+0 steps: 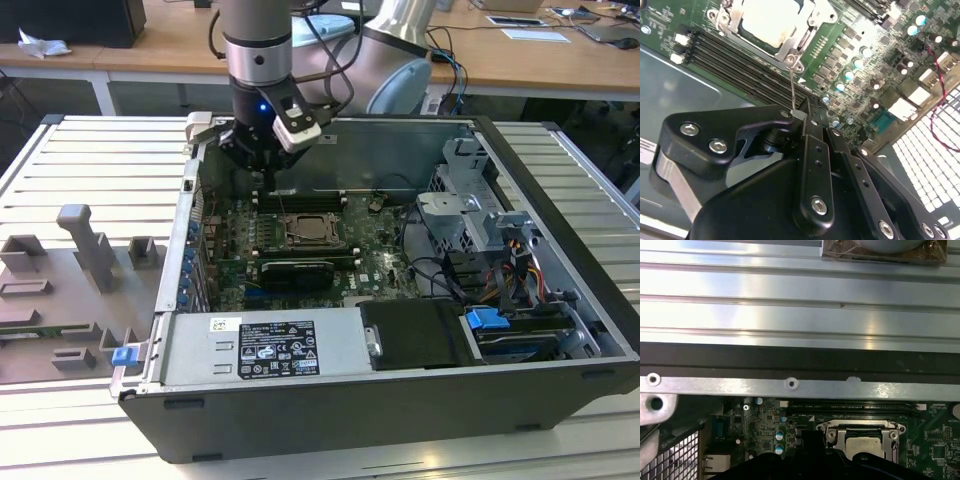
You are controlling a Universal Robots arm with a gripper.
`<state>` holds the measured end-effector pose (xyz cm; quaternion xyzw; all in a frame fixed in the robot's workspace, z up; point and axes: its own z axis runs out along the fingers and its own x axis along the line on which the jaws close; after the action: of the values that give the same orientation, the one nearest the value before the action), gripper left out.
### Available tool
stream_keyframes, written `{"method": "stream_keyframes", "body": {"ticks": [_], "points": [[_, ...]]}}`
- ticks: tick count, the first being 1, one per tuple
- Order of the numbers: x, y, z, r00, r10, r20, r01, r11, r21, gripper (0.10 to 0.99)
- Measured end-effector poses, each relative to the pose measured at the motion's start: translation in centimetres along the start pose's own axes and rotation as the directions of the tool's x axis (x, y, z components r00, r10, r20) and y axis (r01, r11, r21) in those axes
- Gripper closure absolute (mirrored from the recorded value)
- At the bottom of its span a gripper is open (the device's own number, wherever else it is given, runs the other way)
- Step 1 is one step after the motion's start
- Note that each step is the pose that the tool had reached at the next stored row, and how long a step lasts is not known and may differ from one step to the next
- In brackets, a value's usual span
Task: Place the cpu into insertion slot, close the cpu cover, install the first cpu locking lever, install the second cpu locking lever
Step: 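Install the first cpu locking lever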
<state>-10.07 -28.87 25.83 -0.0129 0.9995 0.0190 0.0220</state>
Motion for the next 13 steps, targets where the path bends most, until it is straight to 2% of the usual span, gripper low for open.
{"method": "stream_keyframes", "body": {"ticks": [4, 6, 9, 10, 11, 12, 13], "points": [[-1.28, -0.04, 0.1, 1.0, 0.0, 0.0, 0.0, 1.0, 0.0, 0.98], [-2.8, -0.08, 0.22, 1.0, 0.0, 0.0, 0.0, 1.0, 0.0, 0.98], [-4.03, -0.11, 0.33, 1.0, 0.0, -0.0001, 0.0, 1.0, 0.0, 0.98], [-4.2, -0.12, 0.34, 1.0, 0.0, -0.0001, 0.0, 1.0, -0.001, 0.98], [-4.34, -0.13, 0.36, 1.0, 0.001, 0.0003, -0.001, 0.9999, -0.013, 0.98], [-4.48, -0.14, 0.48, 1.0, 0.001, 0.0009, -0.001, 0.9995, -0.032, 0.98], [-4.61, -0.17, 0.78, 1.0, 0.002, 0.001, -0.002, 0.9994, -0.034, 0.98]]}}
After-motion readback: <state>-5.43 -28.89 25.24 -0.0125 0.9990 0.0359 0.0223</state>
